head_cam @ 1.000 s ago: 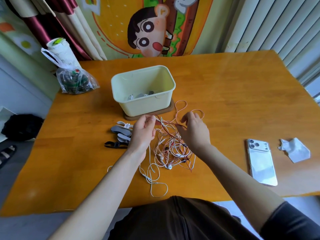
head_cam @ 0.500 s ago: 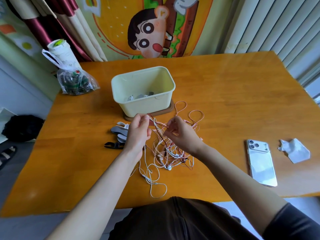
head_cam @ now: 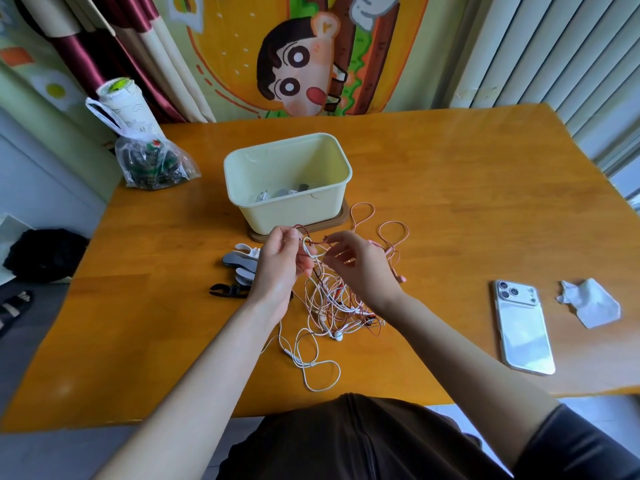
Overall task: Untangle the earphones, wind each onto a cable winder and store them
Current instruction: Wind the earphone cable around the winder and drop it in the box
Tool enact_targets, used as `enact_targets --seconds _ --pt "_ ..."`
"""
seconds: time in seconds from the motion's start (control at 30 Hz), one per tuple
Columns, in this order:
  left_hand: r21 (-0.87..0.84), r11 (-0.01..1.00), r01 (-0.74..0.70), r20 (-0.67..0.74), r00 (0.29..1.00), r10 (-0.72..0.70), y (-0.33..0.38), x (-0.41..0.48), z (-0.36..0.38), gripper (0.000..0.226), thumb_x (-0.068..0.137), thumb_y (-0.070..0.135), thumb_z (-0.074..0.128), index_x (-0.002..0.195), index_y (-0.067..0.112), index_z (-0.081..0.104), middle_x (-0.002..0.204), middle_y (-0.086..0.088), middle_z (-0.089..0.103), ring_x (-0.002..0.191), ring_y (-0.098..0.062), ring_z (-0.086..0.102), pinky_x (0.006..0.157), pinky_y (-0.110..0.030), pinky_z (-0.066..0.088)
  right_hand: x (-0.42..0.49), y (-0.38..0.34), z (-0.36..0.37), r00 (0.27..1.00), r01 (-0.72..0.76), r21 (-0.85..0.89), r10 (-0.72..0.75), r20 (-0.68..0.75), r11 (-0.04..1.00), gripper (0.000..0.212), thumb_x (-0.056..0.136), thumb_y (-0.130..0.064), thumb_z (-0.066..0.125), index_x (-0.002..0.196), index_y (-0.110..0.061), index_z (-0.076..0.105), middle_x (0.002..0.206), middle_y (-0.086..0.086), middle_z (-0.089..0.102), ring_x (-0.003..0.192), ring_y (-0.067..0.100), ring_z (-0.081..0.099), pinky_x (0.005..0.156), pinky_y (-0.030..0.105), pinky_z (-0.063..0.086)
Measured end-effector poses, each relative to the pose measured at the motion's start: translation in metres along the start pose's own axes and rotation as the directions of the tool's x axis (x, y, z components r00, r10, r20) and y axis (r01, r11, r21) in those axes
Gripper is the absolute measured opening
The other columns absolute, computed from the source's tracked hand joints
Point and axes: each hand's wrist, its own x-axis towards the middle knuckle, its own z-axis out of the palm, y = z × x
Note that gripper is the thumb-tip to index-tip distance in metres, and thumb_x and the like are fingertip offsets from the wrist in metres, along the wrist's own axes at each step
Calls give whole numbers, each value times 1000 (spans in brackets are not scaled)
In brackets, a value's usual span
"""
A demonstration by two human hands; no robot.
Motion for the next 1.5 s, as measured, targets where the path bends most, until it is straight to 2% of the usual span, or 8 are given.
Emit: enact_targets --seconds 0.2,0.43,0.67,0.97,1.13,1.23,1.33,1.5 --pt "-46 999 12 6 1000 -11 1 1 0 20 103 17 37 93 17 54 69 -2 60 50 -5 52 52 -18 45 0 3 2 997 75 -176 -68 47 982 15 89 -21 63 99 -11 68 102 4 62 88 15 59 80 28 52" --pt "-100 993 58 -125 990 -70 -10 13 -13 22 105 17 33 91 14 51 70 -3 57 46 -3 52 50 -16 47 -5 6 -17 972 -99 -60 110 209 993 22 95 -28 54 74 -21 48 70 -5 50 60 6 43 54 11 37" --pt "-100 991 90 -199 974 -109 -23 15 -13 20 104 16 35 92 10 50 68 -2 54 42 -3 49 47 -16 45 -3 18 -25 926 -167 -378 276 257 911 22 99 -26 45 90 -7 53 73 2 58 61 16 47 46 17 30" --pt "-190 969 156 -175 966 -189 -27 16 -16 21 103 14 39 87 12 52 67 -4 56 44 -4 53 47 -16 46 15 -16 -42 957 -290 327 282 75 899 26 101 -23 41 80 -13 53 54 -3 54 49 7 49 54 22 44" --pt "-178 973 149 -117 978 -171 -21 14 -19 18 100 11 46 86 11 57 62 1 61 52 -8 57 49 -17 48 17 6 -54 954 -294 -51 290 -73 954 23 97 -23 49 90 -6 63 62 -1 55 54 11 49 47 16 35" --pt "-153 977 148 -51 986 -157 -19 10 -15 16 98 10 49 86 9 59 67 -2 63 53 -8 56 48 -17 47 12 16 -50 964 -257 -413 260 -50 874 27 94 -20 55 117 -7 59 109 12 62 100 26 55 83 29 43" --pt "-113 982 149 4 989 -149 -19 7 -9 14 97 11 50 88 9 60 73 -4 64 55 -8 56 52 -18 46 -1 5 -32 989 -121 -320 142 44 940 41 89 -14 63 127 -9 52 126 12 51 116 24 50 101 33 42" --pt "-24 988 153 80 985 -150 -17 3 -4 13 96 15 53 91 9 64 75 -1 64 60 -9 52 55 -20 43 -8 -11 0 992 29 -207 -2 128 978 27 89 -19 63 113 -8 61 109 8 61 92 19 62 82 33 53"
